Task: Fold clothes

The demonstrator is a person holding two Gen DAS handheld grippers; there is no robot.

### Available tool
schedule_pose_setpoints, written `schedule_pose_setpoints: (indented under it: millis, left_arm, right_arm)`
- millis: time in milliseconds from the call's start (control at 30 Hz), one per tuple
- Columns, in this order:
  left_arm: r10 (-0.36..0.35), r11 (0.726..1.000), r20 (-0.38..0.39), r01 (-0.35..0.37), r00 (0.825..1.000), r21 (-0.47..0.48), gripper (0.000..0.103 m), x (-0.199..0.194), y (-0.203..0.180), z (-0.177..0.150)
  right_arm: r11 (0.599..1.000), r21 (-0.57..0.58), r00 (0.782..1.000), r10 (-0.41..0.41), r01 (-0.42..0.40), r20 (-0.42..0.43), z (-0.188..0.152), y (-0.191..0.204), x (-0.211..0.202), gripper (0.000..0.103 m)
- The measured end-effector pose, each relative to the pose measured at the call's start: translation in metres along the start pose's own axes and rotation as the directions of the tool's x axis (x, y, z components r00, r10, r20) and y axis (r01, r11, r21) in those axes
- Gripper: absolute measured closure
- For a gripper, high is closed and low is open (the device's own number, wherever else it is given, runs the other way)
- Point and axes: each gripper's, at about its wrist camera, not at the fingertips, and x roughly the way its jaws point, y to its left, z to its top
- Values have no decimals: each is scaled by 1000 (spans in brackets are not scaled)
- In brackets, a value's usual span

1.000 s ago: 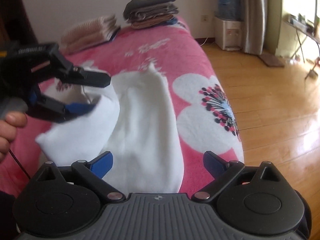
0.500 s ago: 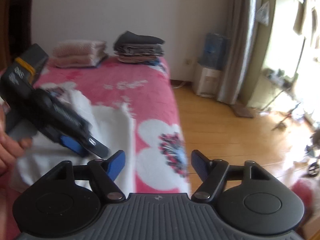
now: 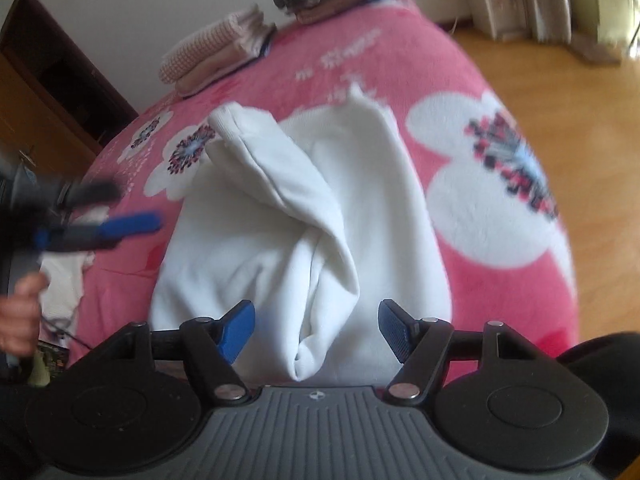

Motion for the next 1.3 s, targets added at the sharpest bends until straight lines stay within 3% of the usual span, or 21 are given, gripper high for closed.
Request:
schedule_pose_setpoints:
  millis: [100,133,267,333,533,633,733,900,1300]
  left_arm:
    - [171,976,-40,-163,985,144,36,-9,4,-31]
    - [191,970,-56,-180,980,166,36,-11,8,-39]
    - [185,963,-96,-161,978,217,37,-12,6,-61]
    - [182,952,-99,-150,978,267,37,-7,0,-65]
    - [210,916,-140,-145,967,373,37,27,-15,-71]
    - [216,913,-141,-149,966,379,38,35,-19,-70]
    - [209,922,-136,-149,968,357,41,32,-16,-70]
    - [190,941,-143,-138,971,308,44,28,-10,-68]
    - [122,971,-151,-86,981,225,44,12,-1,-58]
  right_arm:
    - [997,60,998,47,-45,-32,3,-11,10,38]
    - [996,74,998,58,-55,-39,4,-13,12,38]
    - [994,79,996,74,-69,-55,6,-16,17,50]
    - [996,55,995,78,-74,-56,7,-12,15,74]
    - [997,47,995,69,-66,-73,7,-6,24,77]
    - [998,35,998,61,-60,-25,8,-6,17,91]
    - [1000,-20,999,16,-15,52,8,1,1,92]
    - [1000,-26,996,-7,9,88,10,-3,-10,93]
    - [998,-9,994,-69,70,82,6,-25,-13,95]
